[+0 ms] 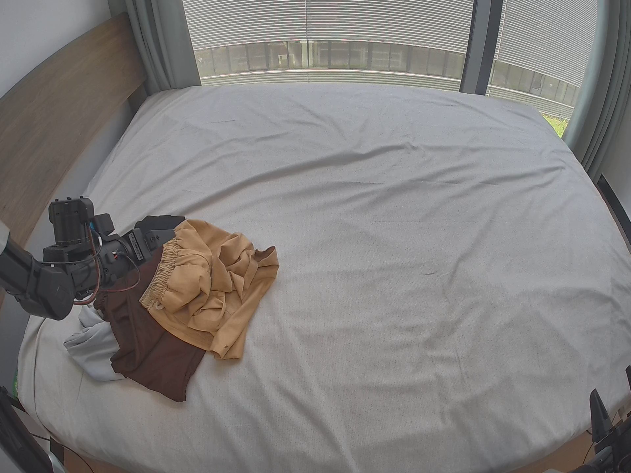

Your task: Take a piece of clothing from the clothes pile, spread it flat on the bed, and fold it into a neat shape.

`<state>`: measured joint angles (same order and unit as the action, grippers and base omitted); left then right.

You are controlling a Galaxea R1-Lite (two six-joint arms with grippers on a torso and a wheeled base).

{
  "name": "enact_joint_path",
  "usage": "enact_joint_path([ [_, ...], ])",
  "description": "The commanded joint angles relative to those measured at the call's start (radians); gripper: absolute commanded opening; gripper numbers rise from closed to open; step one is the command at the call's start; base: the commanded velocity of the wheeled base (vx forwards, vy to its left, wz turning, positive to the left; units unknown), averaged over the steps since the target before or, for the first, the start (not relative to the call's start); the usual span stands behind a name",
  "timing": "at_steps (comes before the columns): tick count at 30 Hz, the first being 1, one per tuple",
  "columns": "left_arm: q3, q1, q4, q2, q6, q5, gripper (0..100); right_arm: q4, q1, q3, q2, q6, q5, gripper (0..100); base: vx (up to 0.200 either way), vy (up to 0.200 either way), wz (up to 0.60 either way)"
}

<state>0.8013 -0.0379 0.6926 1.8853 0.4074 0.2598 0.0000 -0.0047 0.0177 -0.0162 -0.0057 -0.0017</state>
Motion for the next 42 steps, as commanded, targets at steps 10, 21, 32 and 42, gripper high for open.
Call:
enact_joint_path([
  [10, 0.045, -0.002, 0.001, 0.141, 0.030, 0.044, 100, 0.000, 0.000, -0.016, 0.009, 0.000, 0.000, 100, 0.000, 0.000, 0.00],
  [21, 0.061, 0.007, 0.001, 0.189, 0.031, 0.082, 100, 0.000, -0.001, -0.016, 0.007, 0.000, -0.001, 100, 0.000, 0.000, 0.00],
  [32, 0.111, 0.012, 0.025, 0.229, 0.076, 0.082, 100, 0.000, 0.000, -0.016, 0.009, 0.000, -0.001, 100, 0.000, 0.000, 0.00],
  [42, 0.108, 0.033, 0.061, 0.258, 0.085, 0.079, 0, 0.000, 0.000, -0.016, 0.009, 0.004, -0.001, 100, 0.000, 0.000, 0.00],
])
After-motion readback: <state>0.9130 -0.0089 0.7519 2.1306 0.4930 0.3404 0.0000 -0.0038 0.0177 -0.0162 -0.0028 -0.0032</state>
